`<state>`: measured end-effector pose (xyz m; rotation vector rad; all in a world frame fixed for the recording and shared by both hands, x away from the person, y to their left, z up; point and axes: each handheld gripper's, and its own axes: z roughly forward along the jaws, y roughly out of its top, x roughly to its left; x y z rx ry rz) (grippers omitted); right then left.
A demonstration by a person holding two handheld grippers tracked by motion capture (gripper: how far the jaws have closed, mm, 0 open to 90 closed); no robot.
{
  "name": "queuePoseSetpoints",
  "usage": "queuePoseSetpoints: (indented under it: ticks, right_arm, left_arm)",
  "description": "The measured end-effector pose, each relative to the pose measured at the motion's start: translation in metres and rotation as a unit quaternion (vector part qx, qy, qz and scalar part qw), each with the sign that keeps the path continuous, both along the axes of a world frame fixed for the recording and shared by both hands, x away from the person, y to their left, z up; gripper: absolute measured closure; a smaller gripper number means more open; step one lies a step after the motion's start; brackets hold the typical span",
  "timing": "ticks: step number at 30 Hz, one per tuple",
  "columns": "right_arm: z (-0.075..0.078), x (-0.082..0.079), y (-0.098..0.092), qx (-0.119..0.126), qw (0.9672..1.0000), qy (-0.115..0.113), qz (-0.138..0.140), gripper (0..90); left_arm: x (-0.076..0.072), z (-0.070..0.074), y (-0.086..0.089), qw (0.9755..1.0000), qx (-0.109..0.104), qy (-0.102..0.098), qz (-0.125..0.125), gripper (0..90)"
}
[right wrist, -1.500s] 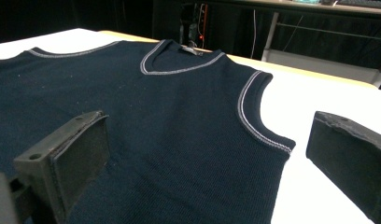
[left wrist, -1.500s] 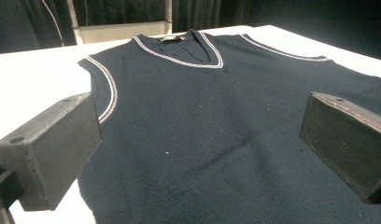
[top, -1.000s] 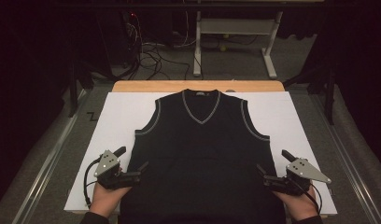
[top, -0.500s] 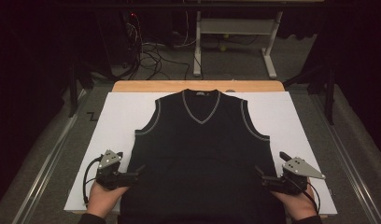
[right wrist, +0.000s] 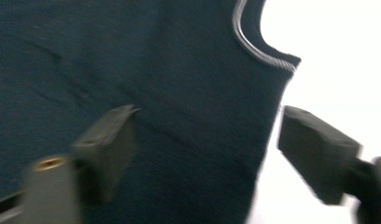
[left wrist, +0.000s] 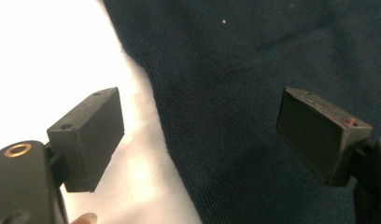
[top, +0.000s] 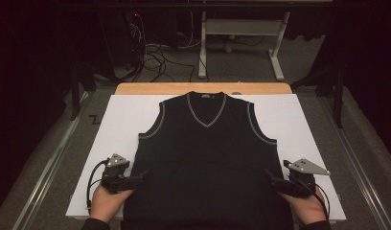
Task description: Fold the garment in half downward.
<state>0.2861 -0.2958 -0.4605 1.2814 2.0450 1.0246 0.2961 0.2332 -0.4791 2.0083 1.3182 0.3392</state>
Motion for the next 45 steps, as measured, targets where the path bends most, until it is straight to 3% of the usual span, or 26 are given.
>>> queuePoseSetpoints:
  ticks: [2,5,10,13,18,30,37,45]
  right_arm:
    - [0.000,0.007,-0.003,-0.005,0.9997,0.010,-0.021,34.1]
    - [-0.004,0.022,-0.009,0.001,0.9981,0.047,-0.040,38.1]
    - [-0.006,0.026,-0.012,-0.001,0.9969,0.064,-0.046,41.4]
    - [-0.009,0.028,-0.012,-0.009,0.9965,0.071,-0.042,42.4]
    - [-0.009,0.029,-0.007,-0.020,0.9969,0.070,-0.031,50.2]
    - [-0.008,0.030,0.001,-0.013,0.9968,0.079,0.005,81.7]
    - [-0.009,0.029,0.000,-0.011,0.9973,0.071,0.016,84.1]
    - [0.000,0.023,-0.007,-0.003,0.9993,0.037,0.006,84.7]
  left_arm:
    - [0.003,-0.002,-0.001,1.0000,0.002,0.002,0.001,20.3]
    - [0.007,-0.002,-0.001,1.0000,0.005,-0.003,0.007,30.6]
    - [0.013,-0.002,0.001,0.9997,0.003,-0.004,0.025,39.7]
    - [0.015,-0.002,-0.001,0.9995,0.015,-0.009,0.027,43.4]
    - [0.015,-0.002,-0.002,0.9994,0.020,-0.010,0.026,46.5]
    - [0.015,-0.003,-0.003,1.0000,-0.002,-0.007,0.001,71.4]
    - [0.013,-0.001,-0.002,0.9999,-0.008,-0.007,-0.007,79.8]
    - [0.005,0.012,0.004,0.9984,-0.018,-0.054,-0.001,80.4]
